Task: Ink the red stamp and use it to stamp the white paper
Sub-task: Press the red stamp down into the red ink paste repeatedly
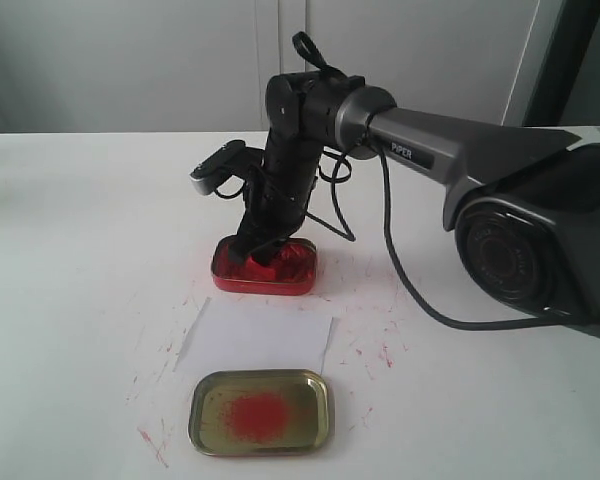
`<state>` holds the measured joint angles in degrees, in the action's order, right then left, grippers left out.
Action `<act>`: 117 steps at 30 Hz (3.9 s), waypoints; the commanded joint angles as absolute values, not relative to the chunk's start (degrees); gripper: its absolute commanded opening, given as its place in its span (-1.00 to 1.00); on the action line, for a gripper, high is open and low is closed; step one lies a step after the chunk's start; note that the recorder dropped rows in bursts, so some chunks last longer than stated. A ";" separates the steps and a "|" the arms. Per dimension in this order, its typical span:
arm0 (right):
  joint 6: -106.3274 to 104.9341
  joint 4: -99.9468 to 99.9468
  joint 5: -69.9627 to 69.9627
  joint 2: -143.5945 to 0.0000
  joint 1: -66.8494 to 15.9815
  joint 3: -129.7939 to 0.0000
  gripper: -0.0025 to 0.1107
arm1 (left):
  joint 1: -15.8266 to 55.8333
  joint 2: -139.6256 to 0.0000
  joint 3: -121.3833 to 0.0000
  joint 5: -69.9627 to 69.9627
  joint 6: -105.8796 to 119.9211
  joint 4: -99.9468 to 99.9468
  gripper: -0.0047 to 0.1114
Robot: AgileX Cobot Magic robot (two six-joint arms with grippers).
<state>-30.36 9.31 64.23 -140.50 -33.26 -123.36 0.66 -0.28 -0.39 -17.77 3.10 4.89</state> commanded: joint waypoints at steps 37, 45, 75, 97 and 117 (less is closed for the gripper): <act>-23.78 1.08 64.31 -143.63 -36.41 -122.77 -0.96 | 0.49 0.00 0.00 -17.54 2.77 5.45 -0.92; -23.53 1.08 64.14 -140.45 -36.41 -122.77 -0.96 | 0.49 0.00 0.00 -17.54 2.77 5.45 -0.92; -22.67 5.37 62.55 -136.71 -34.20 -122.77 -0.96 | 0.49 0.00 0.00 -17.54 2.77 5.45 -0.92; -24.36 12.19 64.71 -138.87 -32.53 -122.77 -0.96 | 0.49 0.00 0.00 -17.54 2.77 5.45 -0.92; -24.92 17.83 65.44 -139.65 -30.48 -122.77 -0.96 | 0.49 0.00 0.00 -17.54 2.77 5.45 -0.92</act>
<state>-24.51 16.72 65.20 -139.55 -30.92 -122.75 0.66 -0.28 -0.39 -17.77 3.10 4.89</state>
